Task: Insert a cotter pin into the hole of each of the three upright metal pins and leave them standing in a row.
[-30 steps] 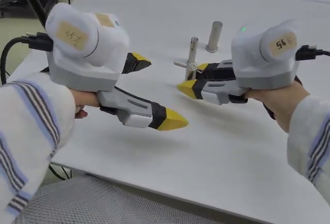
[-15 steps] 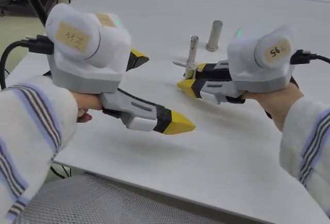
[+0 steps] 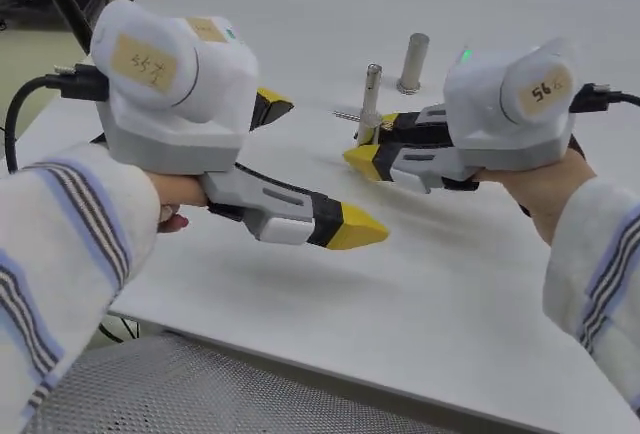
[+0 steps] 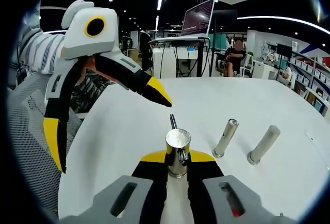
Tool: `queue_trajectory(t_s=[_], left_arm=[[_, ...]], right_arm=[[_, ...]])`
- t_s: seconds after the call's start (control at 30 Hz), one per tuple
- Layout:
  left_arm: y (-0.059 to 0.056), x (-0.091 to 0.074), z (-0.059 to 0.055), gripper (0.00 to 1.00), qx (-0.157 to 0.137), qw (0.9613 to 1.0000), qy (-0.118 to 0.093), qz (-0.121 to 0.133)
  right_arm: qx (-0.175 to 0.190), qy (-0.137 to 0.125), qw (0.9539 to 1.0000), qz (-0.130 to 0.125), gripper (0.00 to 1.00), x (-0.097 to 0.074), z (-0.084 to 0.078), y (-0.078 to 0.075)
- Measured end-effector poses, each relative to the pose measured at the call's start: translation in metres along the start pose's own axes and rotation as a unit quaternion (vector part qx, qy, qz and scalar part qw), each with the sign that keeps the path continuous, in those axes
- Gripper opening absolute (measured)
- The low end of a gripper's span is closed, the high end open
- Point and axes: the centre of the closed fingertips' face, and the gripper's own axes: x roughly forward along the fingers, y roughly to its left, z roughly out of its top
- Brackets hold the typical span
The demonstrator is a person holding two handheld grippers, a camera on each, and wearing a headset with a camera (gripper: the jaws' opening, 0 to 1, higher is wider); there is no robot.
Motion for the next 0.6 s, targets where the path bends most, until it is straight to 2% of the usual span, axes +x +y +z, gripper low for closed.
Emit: queue_trajectory(t_s=[0.27,0.43,0.6], left_arm=[[-0.004,0.002,0.003,0.99,-0.003,1.0,0.001,0.001],[-0.006,0.002,0.003,0.99,-0.002,1.0,0.002,0.0],[-0.006,0.001,0.001,0.99,-0.002,1.0,0.007,-0.001]], right_arm=[[0.011,0.0,0.9998,-0.013,0.08,-0.013,-0.006,-0.019],[0.012,0.01,0.9998,-0.011,0.08,-0.013,-0.012,-0.017],[0.022,0.007,0.9997,-0.013,0.08,-0.012,-0.014,-0.016]])
